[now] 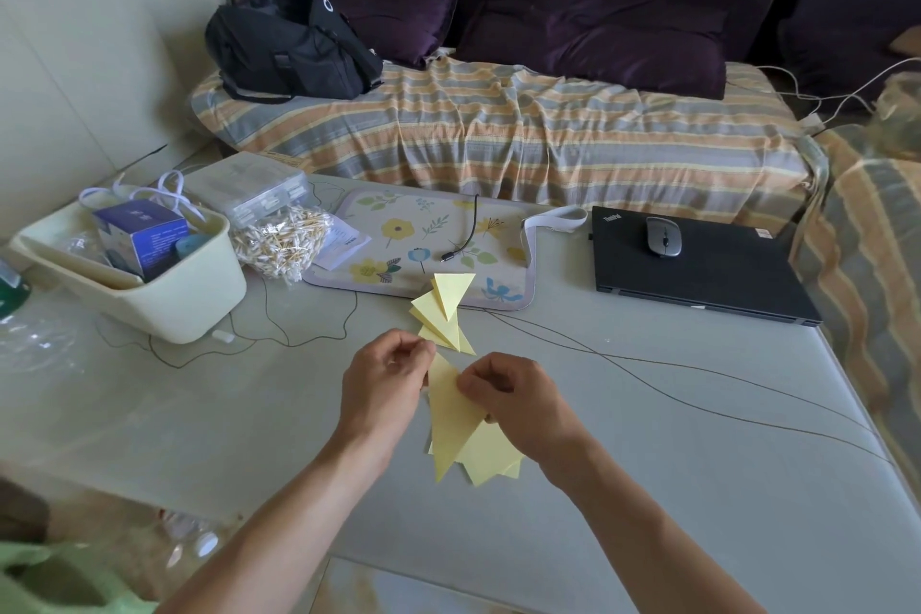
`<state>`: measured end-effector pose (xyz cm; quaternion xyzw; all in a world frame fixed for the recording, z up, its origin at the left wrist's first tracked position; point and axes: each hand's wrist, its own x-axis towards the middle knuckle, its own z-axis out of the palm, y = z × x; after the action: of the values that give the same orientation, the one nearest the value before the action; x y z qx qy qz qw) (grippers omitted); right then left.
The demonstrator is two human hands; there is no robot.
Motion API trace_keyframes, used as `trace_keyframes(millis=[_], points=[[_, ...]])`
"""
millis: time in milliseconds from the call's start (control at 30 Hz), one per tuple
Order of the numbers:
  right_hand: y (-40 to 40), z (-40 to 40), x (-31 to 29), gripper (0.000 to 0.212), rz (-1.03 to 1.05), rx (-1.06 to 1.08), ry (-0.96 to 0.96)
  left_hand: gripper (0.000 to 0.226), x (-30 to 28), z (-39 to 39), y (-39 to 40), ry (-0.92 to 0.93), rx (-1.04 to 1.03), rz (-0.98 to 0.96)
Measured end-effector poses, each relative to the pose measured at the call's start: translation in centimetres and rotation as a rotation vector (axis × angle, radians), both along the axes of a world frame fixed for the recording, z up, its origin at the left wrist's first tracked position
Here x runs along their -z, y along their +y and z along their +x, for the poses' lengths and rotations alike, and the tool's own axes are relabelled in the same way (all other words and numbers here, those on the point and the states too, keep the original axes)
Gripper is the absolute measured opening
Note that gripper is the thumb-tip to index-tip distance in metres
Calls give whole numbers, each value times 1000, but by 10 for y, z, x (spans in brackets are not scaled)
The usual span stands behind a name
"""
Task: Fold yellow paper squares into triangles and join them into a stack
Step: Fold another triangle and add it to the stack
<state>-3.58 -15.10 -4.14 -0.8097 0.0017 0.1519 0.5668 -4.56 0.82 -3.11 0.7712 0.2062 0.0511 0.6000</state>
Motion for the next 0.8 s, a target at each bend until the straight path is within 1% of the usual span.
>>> trace_keyframes(millis=[100,200,300,367,400,467,533,600,700,800], points=[[-1,0,0,15,2,-5,16,21,1,2,2,-17,-60,-14],[-2,2,2,16,-25,21,10,21,2,1,1,1,-52,-72],[-3,3,6,17,-30,55,26,11,0,-2,0,79,53,-157],[-4,4,8,16,-38,71,16,22,-1,-5,-2,139,149,-171],[-3,4,7,13,-46,81,1,25,-1,-6,-3,154,170,-167],[-3,3,7,3,-71,96,-48,25,-2,-6,-4,158,166,-160],[-3,2,7,14,-105,71,-114,24,0,-5,-3,161,149,-119],[-2,1,7,20,-120,24,-173,27,2,-4,-1,165,168,-65],[1,0,7,17,-125,-20,-224,28,4,-4,-1,151,201,-6],[3,-1,5,9,-110,-55,-252,17,5,-4,-2,107,197,16]])
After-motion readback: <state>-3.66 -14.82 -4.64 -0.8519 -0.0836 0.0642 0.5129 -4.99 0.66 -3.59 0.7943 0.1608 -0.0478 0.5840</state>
